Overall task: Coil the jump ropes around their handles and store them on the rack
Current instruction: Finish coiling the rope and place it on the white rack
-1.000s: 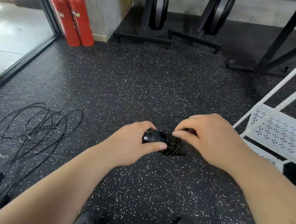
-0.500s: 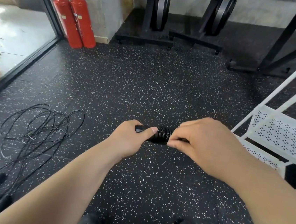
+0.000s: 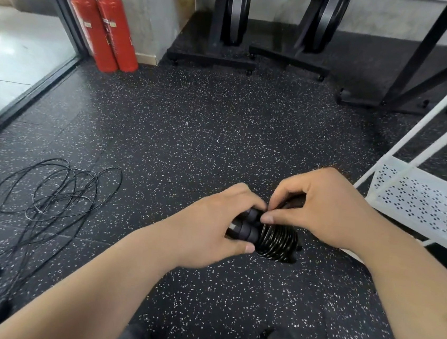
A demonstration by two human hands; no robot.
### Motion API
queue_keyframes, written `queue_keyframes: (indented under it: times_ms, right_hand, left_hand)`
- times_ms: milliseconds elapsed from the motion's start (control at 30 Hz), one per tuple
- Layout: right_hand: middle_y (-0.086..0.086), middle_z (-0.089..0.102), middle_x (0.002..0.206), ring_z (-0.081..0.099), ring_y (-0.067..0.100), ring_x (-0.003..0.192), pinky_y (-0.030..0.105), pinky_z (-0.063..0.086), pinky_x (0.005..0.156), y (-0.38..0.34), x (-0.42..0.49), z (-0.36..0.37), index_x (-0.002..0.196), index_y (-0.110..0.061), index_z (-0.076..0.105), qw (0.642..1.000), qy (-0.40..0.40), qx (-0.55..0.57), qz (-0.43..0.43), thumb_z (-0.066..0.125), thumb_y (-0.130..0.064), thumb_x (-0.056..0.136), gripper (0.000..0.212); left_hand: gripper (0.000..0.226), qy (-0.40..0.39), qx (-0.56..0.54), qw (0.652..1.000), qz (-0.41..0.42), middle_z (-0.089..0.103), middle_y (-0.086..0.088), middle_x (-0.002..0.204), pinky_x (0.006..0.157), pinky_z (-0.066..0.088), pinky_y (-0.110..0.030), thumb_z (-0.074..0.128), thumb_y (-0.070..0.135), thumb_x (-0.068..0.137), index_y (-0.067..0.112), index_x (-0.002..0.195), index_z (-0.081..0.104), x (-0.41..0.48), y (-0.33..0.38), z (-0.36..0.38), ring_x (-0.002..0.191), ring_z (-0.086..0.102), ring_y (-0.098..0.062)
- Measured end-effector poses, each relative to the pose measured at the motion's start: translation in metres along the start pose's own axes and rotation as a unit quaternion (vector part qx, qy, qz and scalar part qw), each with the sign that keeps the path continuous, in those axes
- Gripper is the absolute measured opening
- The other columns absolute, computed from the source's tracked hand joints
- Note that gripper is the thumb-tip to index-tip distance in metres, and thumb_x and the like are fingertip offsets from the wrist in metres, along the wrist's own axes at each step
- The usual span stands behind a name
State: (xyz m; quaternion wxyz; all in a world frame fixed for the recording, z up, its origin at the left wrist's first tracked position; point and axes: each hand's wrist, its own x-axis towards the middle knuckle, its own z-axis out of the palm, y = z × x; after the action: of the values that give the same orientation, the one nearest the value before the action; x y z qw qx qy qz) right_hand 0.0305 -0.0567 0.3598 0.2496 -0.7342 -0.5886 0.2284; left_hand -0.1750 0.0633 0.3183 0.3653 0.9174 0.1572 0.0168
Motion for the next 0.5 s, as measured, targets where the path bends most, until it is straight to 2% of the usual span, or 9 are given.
queue_keyframes:
  times_ms: [67, 167, 267, 333, 400, 500]
  right_hand:
    - [-0.015, 0.077, 0.079, 0.071, 0.006, 0.075, 0.033, 0.056, 0.078, -0.001, 0.001, 0.000, 0.078, -0.033, 0.081, 0.999, -0.004, 0.042, 0.003, 0.098, -0.040, 0.071, 0.020]
    - [-0.006, 0.078, 0.081, 0.073, 0.011, 0.077, 0.030, 0.056, 0.078, -0.001, 0.001, -0.002, 0.079, -0.026, 0.078, 0.993, 0.012, 0.119, 0.004, 0.098, -0.039, 0.066, 0.027]
    - [-0.001, 0.076, 0.083, 0.070, 0.013, 0.075, 0.027, 0.057, 0.075, 0.000, 0.001, -0.004, 0.081, -0.021, 0.076, 0.979, 0.002, 0.203, 0.022, 0.096, -0.037, 0.064, 0.031]
    - [-0.002, 0.073, 0.080, 0.067, 0.009, 0.075, 0.022, 0.054, 0.074, 0.000, 0.003, -0.002, 0.081, -0.019, 0.074, 0.970, 0.019, 0.240, 0.036, 0.095, -0.034, 0.062, 0.032]
    - [-0.001, 0.073, 0.080, 0.067, 0.009, 0.075, 0.021, 0.054, 0.074, -0.001, 0.005, 0.000, 0.083, -0.018, 0.074, 0.961, 0.064, 0.265, 0.049, 0.095, -0.033, 0.062, 0.032]
    - [0.006, 0.075, 0.082, 0.067, 0.010, 0.073, 0.024, 0.057, 0.073, -0.005, 0.008, 0.004, 0.085, -0.018, 0.075, 0.949, 0.140, 0.273, 0.068, 0.097, -0.027, 0.068, 0.029]
  left_hand:
    - [0.054, 0.000, -0.036, 0.999, 0.001, 0.052, 0.022, 0.120, 0.100, 0.049, -0.031, 0.087, 0.028, 0.087, 0.042, 0.128, 0.055, -0.002, 0.001, -0.005, 0.112, 0.059, -0.003]
    - [0.062, 0.015, -0.123, 0.992, -0.008, 0.062, 0.019, 0.125, 0.102, 0.051, -0.029, 0.089, 0.018, 0.085, 0.042, 0.132, 0.057, -0.005, 0.000, -0.013, 0.119, 0.062, -0.006]
    - [0.071, 0.042, -0.205, 0.978, -0.012, 0.066, 0.014, 0.130, 0.107, 0.054, -0.042, 0.088, 0.006, 0.085, 0.039, 0.138, 0.055, -0.007, -0.003, -0.022, 0.120, 0.066, -0.013]
    - [0.078, 0.062, -0.290, 0.955, -0.024, 0.066, 0.012, 0.138, 0.113, 0.051, -0.047, 0.083, -0.004, 0.087, 0.040, 0.143, 0.053, -0.006, -0.006, -0.022, 0.126, 0.067, -0.018]
    - [0.081, 0.080, -0.390, 0.916, -0.037, 0.064, 0.004, 0.145, 0.118, 0.047, -0.050, 0.078, -0.011, 0.089, 0.038, 0.148, 0.053, -0.004, -0.008, -0.017, 0.132, 0.064, -0.024]
    - [0.071, 0.130, -0.461, 0.875, -0.076, 0.067, -0.003, 0.142, 0.120, 0.045, -0.048, 0.074, -0.009, 0.093, 0.030, 0.149, 0.054, 0.001, -0.011, -0.005, 0.133, 0.064, -0.024]
